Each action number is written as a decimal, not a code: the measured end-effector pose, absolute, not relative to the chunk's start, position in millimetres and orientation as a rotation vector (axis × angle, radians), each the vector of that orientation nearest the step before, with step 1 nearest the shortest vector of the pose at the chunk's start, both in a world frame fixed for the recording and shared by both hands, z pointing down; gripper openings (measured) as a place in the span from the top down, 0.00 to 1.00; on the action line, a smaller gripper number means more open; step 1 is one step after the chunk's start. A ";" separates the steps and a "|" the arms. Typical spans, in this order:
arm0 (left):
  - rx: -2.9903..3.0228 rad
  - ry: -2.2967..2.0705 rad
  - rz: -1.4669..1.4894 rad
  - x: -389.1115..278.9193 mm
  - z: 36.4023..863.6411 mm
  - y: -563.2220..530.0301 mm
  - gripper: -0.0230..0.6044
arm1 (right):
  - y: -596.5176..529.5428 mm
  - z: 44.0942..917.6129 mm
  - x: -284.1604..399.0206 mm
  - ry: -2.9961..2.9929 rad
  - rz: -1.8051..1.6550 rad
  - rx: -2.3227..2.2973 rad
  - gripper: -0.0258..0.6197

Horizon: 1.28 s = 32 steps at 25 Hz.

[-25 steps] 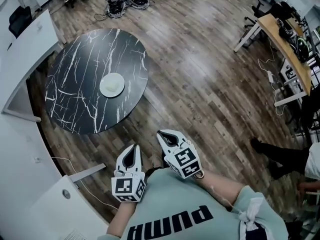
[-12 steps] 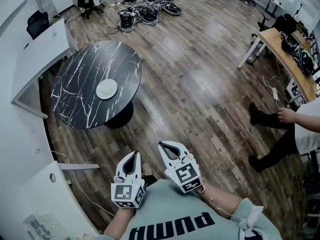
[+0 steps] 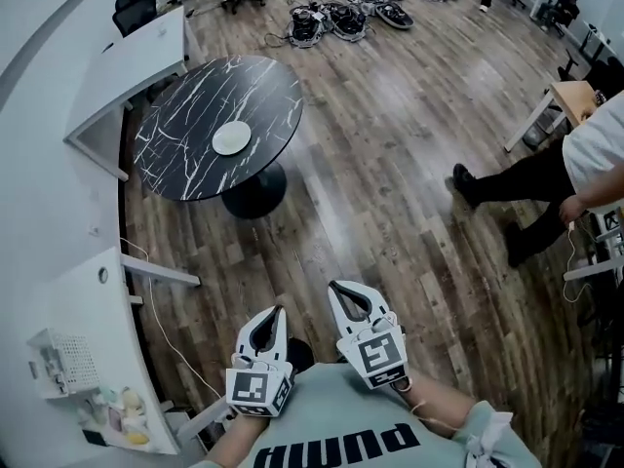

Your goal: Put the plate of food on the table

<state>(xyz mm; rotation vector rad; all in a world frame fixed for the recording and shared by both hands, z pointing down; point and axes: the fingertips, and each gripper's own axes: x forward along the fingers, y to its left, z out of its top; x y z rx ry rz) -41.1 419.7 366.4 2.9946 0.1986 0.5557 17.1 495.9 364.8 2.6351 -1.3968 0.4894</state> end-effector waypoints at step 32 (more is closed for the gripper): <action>3.067 0.172 0.459 -82.4 343.9 360.1 0.95 | 446.0 344.0 -43.6 -1.297 0.426 2.650 0.95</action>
